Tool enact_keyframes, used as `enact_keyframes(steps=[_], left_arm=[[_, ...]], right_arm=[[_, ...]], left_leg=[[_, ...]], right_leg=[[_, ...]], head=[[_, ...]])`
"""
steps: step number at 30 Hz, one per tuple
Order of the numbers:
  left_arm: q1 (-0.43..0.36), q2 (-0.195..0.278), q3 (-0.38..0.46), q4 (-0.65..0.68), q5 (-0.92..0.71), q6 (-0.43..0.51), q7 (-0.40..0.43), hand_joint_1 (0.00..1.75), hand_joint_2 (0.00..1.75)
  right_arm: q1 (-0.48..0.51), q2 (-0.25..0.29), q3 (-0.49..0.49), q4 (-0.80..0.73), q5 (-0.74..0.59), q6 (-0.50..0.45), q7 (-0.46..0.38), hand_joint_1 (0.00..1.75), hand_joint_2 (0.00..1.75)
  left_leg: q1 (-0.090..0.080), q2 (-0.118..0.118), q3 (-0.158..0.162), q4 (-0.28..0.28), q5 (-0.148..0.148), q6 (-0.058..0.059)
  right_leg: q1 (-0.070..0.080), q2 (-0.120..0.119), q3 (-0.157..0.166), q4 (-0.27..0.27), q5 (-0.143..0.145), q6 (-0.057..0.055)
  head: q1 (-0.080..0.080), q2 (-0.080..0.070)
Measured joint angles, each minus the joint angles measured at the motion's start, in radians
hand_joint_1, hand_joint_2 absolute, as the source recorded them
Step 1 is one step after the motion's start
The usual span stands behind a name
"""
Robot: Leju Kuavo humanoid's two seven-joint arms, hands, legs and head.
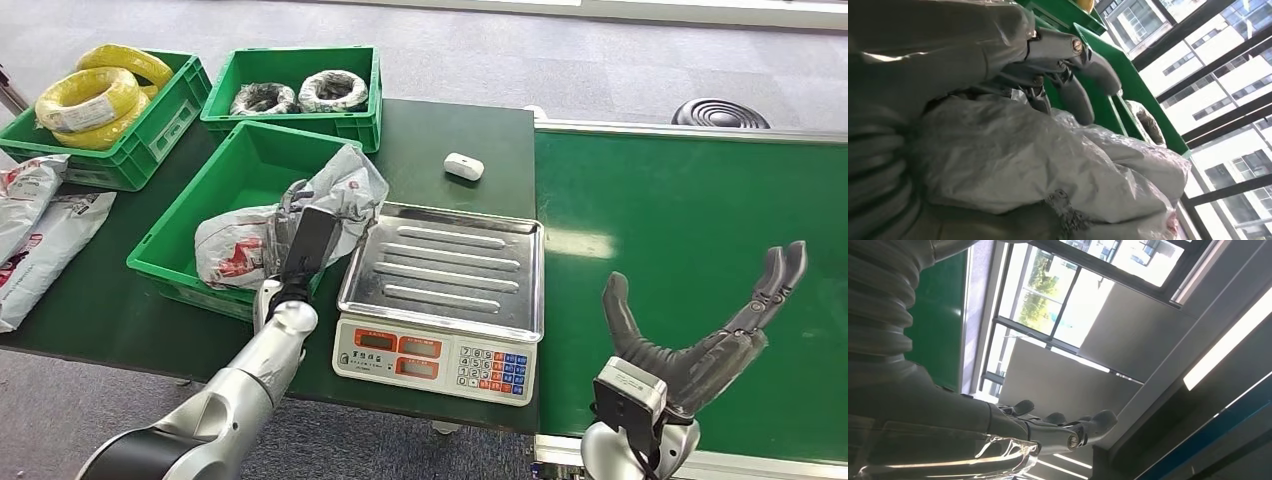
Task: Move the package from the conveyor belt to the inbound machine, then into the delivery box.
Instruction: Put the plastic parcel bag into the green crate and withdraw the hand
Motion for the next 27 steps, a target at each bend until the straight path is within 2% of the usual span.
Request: enact_keyframes(steps=[16,22,27], left_arm=[[0.043,-0.009,0.037,-0.042,0.127,-0.047,-0.145,0.0,1.75],[0.089,-0.015,0.045,-0.171,0.202,-0.096,-0.16,0.0,1.75],[0.154,-0.012,0.024,-0.411,0.28,-0.114,-0.16,0.0,1.75]], right_arm=[[-0.001,0.0,0.002,0.038,0.009,0.0,0.0,0.0,1.75],[-0.003,0.0,-0.001,0.055,0.014,0.0,0.0,0.0,1.75],[-0.006,0.0,-0.008,0.069,0.015,0.0,0.0,0.0,1.75]], left_leg=[[0.0,0.0,0.002,0.0,0.0,0.0],[0.0,0.0,0.002,0.0,0.0,0.0],[0.0,0.0,0.001,0.0,0.0,0.0]], right_leg=[[0.0,0.0,0.003,0.0,0.0,0.0],[0.0,0.0,0.002,0.0,0.0,0.0],[0.0,0.0,0.001,0.0,0.0,0.0]], head=[[0.0,0.0],[0.0,0.0],[0.0,0.0]])
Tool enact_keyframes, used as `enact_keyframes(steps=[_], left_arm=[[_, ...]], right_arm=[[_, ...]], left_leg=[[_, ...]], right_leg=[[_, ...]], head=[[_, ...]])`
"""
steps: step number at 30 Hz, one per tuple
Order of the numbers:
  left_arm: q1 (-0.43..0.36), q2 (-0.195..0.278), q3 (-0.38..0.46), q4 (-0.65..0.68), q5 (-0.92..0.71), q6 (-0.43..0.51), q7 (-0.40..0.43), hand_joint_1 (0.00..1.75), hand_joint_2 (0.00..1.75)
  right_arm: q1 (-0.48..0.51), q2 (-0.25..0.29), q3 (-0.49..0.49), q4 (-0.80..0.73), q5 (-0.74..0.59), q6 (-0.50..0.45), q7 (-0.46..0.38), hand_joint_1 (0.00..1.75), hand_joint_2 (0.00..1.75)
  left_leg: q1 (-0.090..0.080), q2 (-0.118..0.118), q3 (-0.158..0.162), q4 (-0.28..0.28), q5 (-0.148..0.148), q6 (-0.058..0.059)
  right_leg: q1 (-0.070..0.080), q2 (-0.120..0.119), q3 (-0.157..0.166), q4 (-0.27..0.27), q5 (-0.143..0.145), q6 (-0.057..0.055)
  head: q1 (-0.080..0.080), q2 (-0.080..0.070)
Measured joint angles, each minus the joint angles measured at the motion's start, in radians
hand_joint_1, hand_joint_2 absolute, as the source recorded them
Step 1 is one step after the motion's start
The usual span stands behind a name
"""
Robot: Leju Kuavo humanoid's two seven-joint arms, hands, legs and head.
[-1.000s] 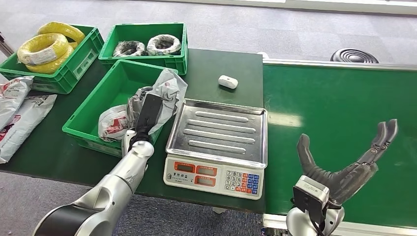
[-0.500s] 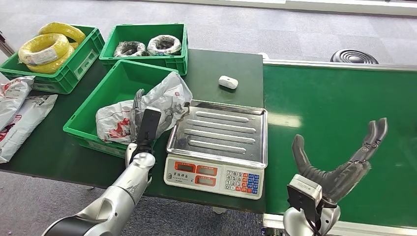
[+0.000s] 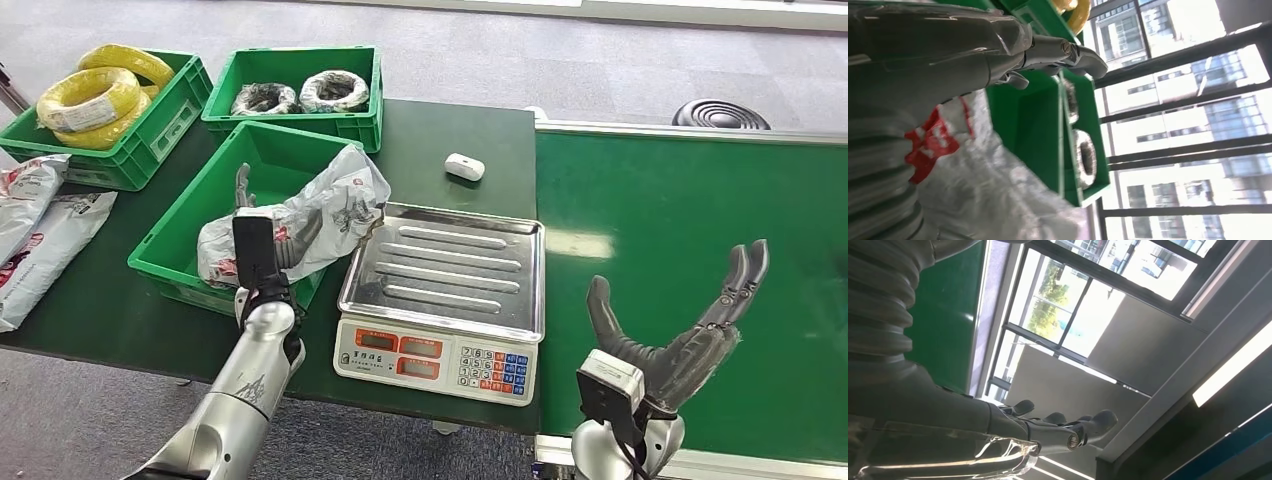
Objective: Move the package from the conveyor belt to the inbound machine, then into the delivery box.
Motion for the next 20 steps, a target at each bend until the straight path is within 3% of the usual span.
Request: enact_keyframes(steps=[6,15,20], left_arm=[[0.09,0.015,-0.07,-0.411,0.069,-0.001,-0.002,0.0,1.75],[0.225,0.046,-0.159,-0.834,0.156,-0.022,-0.002,0.0,1.75],[0.274,0.057,-0.187,-0.96,0.184,-0.059,-0.002,0.0,1.75]], right_arm=[[0.0,0.0,-0.017,0.002,0.0,0.0,0.0,0.0,1.75],[0.001,0.0,-0.052,-0.007,-0.006,0.0,0.0,0.0,1.75],[0.001,0.0,-0.067,-0.014,-0.006,0.0,0.0,0.0,1.75]], left_leg=[[0.0,0.0,-0.001,0.0,0.0,0.0],[0.0,0.0,-0.001,0.0,0.0,0.0],[0.0,0.0,-0.001,0.0,0.0,0.0]], right_leg=[[0.0,0.0,-0.001,0.0,0.0,0.0],[0.0,0.0,-0.001,0.0,0.0,0.0],[0.0,0.0,-0.001,0.0,0.0,0.0]], head=[[0.0,0.0],[0.0,0.0],[0.0,0.0]])
